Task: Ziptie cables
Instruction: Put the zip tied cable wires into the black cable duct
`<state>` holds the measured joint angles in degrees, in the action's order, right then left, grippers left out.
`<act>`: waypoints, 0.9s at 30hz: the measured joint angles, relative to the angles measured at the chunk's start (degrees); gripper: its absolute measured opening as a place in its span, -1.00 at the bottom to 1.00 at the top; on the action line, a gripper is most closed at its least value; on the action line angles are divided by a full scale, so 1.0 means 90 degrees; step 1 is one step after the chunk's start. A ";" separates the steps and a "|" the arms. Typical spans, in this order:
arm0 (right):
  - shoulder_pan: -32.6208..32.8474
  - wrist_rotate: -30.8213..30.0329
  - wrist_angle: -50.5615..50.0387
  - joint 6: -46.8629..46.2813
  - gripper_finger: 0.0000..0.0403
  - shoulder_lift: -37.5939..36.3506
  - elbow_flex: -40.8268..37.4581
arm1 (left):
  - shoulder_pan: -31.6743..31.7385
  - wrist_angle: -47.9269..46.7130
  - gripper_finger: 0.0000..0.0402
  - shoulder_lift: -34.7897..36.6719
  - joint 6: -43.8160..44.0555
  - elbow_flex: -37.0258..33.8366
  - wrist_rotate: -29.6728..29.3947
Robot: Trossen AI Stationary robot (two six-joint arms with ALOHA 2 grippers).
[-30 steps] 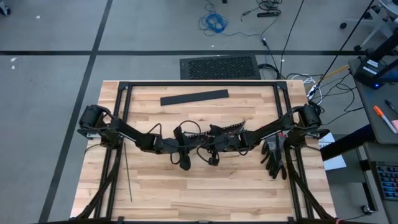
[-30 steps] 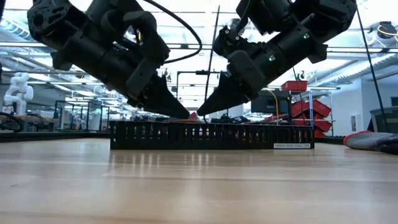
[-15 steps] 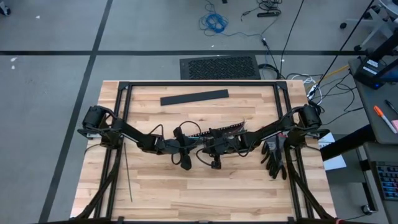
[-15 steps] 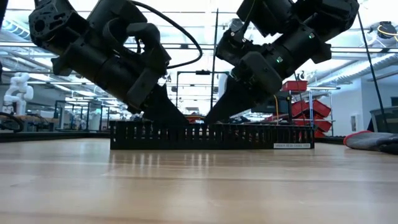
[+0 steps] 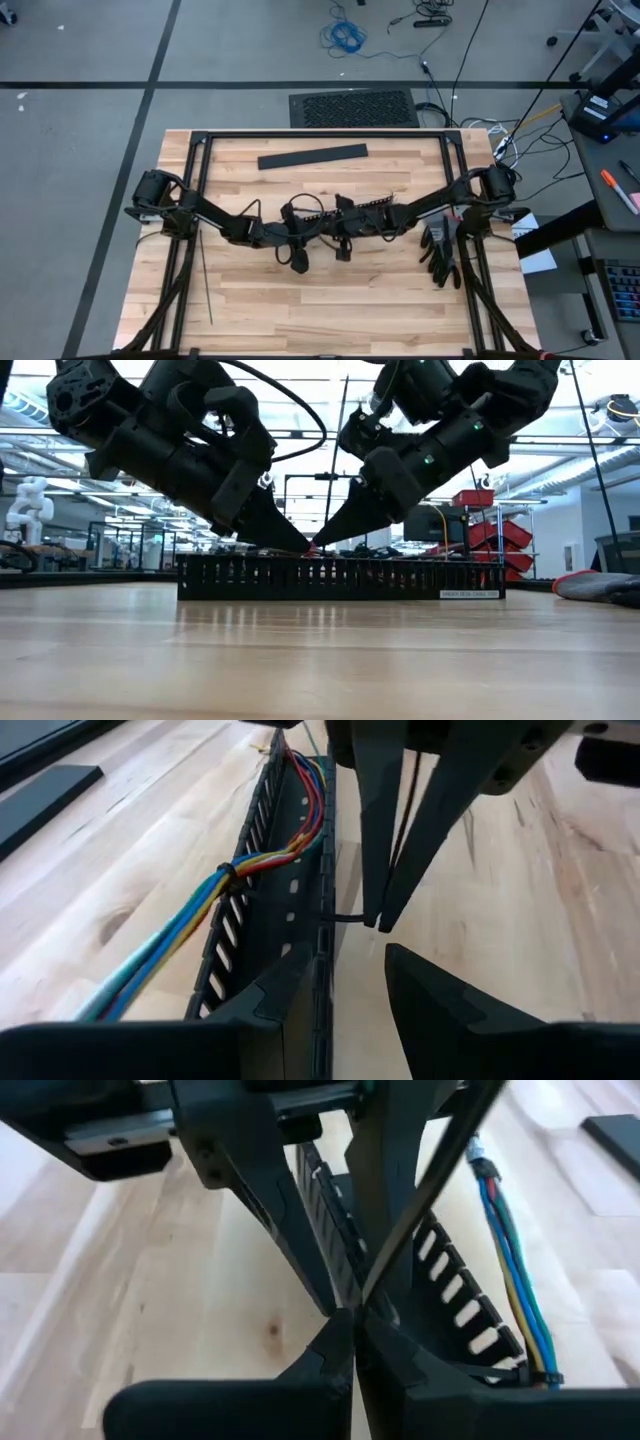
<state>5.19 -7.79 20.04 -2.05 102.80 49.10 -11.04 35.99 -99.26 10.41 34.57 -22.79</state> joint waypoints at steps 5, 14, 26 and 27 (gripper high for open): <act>-0.0046 0.0885 0.0123 -0.0047 -1.00 -0.0002 0.0000 | 0.0016 -0.0002 -0.36 0.0000 -0.0026 0.0000 -0.0021; -0.0118 0.1212 -0.0451 -0.0013 -1.00 -0.0005 0.0000 | 0.0016 -0.0039 -0.36 0.0000 0.0095 0.0000 -0.0087; -0.0121 0.1216 -0.0549 0.0601 -1.00 -0.0007 0.0423 | -0.0093 0.0017 -0.36 0.0320 -0.0136 0.0000 -0.0654; -0.0121 0.1218 -0.0656 0.0681 -1.00 -0.0007 0.0505 | -0.0162 0.0022 -0.36 0.0453 -0.0266 0.0000 -0.0847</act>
<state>4.10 3.18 14.13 4.07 102.74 53.65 -12.50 36.18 -95.19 8.02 34.57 -30.41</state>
